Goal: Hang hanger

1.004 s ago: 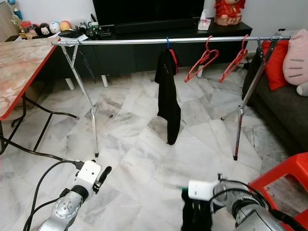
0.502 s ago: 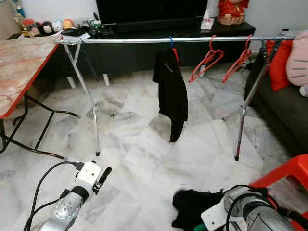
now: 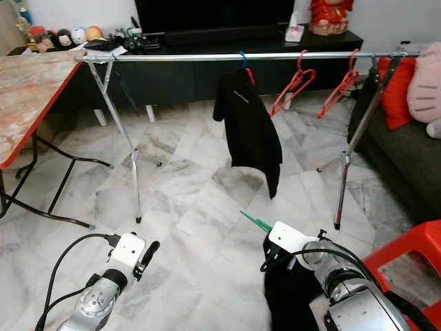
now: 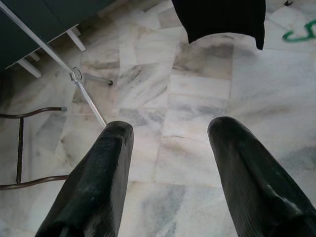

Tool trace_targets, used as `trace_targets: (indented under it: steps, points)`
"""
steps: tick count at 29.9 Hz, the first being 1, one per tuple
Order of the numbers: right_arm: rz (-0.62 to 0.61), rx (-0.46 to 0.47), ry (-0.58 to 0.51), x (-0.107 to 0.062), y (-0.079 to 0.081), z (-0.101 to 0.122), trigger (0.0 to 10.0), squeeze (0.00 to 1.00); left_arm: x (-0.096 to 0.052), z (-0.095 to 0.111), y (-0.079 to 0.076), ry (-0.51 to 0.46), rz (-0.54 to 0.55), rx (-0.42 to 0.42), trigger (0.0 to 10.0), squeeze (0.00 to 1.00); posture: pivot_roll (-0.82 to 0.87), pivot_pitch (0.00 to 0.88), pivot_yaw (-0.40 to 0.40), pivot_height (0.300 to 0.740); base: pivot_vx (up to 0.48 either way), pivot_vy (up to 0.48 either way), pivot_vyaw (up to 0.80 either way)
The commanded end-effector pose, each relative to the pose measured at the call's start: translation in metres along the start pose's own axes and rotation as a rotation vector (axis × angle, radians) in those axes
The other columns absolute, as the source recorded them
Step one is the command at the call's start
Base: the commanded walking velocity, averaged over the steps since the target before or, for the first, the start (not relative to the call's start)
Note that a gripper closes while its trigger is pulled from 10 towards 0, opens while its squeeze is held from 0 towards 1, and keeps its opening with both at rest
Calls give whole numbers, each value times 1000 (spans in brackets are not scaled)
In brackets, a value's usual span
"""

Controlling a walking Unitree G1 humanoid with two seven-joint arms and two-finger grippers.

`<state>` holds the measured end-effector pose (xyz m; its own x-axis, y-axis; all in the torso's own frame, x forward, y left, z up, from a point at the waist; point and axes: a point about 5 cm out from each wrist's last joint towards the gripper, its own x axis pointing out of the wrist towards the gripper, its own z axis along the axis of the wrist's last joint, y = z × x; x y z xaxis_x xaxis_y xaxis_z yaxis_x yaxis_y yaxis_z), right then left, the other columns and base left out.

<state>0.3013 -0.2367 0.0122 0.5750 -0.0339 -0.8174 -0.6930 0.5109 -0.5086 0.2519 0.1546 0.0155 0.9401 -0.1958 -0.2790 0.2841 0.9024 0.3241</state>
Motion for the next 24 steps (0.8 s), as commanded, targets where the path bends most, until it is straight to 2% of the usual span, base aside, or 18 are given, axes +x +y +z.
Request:
trace_targets:
  steps: [1,4,5,8,10,11,13,14,17,19,21,24]
  points:
    - [18,-11,-48,-1,-3,14,0,0,-2,-1,4,8,1,-19,10000,0,-157,38,6,740,0,0,0]
    - [71,-57,-89,-1,-3,27,0,0,-2,3,7,-7,0,-75,10000,0,-163,40,8,740,0,0,0]
    - [101,-103,-117,-2,-3,34,0,0,-1,6,8,-21,-8,-103,10000,0,-164,41,9,740,0,0,0]
    - [119,-163,-159,-6,-10,49,0,0,1,16,11,-57,-34,-202,10000,0,-168,40,7,740,0,0,0]
    - [105,-146,-189,-8,-15,59,0,0,2,20,11,-69,-51,-250,10000,0,-169,39,4,740,0,0,0]
    - [81,-128,-221,-11,-22,70,0,0,4,25,11,-81,-70,-303,10000,0,-170,37,4,740,0,0,0]
    - [50,-116,-270,-17,-32,88,0,0,5,32,8,-90,-117,-358,10000,0,-166,34,3,740,0,0,0]
    - [33,-105,-313,-21,-39,102,0,0,5,34,4,-83,-157,-374,10000,0,-166,34,4,740,0,0,0]
    - [10,-104,-369,-29,-47,121,0,0,4,35,-1,-63,-195,-406,10000,0,-168,31,5,740,0,0,0]
    - [10,-104,-372,-29,-47,122,0,0,4,35,-1,-62,-199,-411,10000,0,-168,31,5,740,0,0,0]
    - [-7,-71,-450,-39,-56,145,0,0,5,37,-1,-68,-182,-454,10000,0,-171,29,5,740,0,0,0]
    - [-8,-66,-458,-41,-57,148,0,0,5,38,0,-64,-187,-465,10000,0,-171,29,5,740,0,0,0]
